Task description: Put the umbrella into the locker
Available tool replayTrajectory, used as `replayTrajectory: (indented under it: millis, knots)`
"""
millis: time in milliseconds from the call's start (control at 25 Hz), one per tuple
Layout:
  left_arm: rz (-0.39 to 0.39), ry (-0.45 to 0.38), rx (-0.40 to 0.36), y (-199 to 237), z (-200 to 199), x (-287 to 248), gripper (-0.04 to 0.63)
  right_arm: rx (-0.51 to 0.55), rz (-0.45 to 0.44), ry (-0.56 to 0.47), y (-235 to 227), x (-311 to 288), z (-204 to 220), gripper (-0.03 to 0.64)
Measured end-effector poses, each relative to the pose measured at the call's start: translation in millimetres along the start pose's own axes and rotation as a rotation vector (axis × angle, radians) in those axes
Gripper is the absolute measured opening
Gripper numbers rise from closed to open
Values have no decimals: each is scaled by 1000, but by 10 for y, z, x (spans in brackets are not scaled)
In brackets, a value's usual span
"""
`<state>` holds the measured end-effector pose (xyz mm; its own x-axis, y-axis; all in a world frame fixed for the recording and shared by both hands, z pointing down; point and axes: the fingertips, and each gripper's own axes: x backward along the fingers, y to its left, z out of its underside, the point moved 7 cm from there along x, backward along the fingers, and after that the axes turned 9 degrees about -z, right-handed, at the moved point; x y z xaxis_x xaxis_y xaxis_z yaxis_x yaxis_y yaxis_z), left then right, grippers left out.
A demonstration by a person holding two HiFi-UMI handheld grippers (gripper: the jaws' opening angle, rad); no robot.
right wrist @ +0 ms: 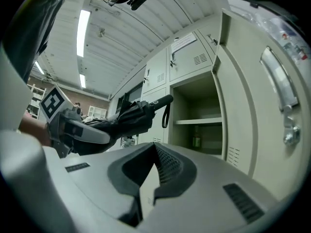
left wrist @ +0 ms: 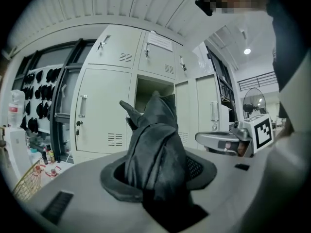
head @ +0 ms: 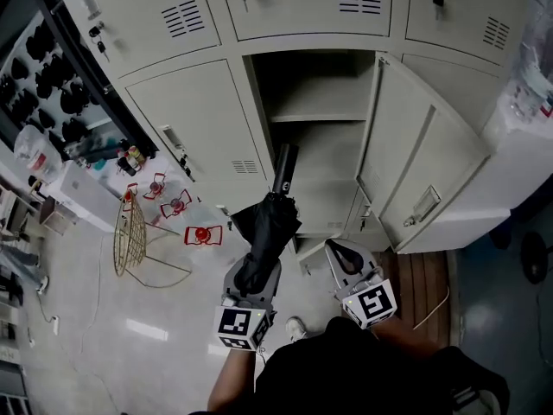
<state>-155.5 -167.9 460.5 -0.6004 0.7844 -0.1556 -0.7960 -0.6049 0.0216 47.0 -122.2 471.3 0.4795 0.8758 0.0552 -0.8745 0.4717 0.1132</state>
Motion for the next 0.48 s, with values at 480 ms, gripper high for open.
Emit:
replayTrajectory:
  millis: [480]
  knots:
    - [125, 13, -20, 434, -31, -361, 204, 21, 139, 23, 52, -349, 1, -2]
